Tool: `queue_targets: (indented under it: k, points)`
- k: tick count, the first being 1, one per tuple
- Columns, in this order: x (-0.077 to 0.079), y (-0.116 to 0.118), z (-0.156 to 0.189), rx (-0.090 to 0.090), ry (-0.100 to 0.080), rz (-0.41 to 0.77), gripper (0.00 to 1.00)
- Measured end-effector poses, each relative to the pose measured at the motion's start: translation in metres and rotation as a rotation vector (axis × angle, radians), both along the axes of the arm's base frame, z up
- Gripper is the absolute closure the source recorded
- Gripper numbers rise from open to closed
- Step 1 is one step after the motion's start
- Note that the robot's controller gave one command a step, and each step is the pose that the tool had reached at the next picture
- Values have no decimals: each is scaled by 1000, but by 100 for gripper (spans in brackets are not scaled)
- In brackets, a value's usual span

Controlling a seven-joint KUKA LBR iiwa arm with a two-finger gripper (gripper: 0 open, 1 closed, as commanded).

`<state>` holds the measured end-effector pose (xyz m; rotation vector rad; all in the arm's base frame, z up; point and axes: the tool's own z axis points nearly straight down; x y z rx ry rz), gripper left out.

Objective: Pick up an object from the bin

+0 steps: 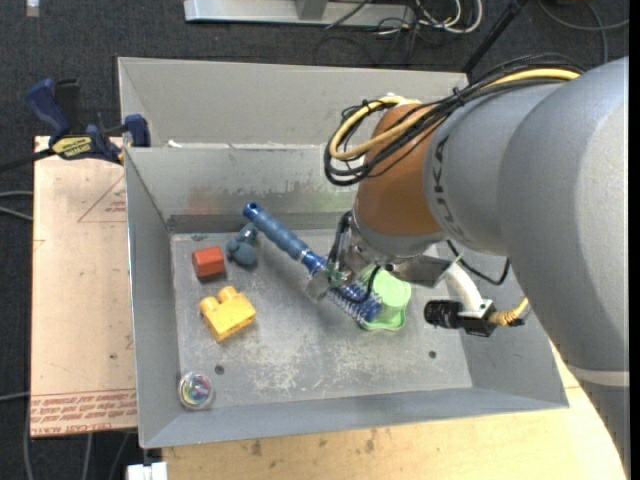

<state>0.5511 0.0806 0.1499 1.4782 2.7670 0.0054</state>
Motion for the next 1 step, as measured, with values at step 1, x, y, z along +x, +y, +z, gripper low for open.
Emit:
queue_targets:
  k: [1]
  points:
    - [0,0,13,-1,6,4,100]
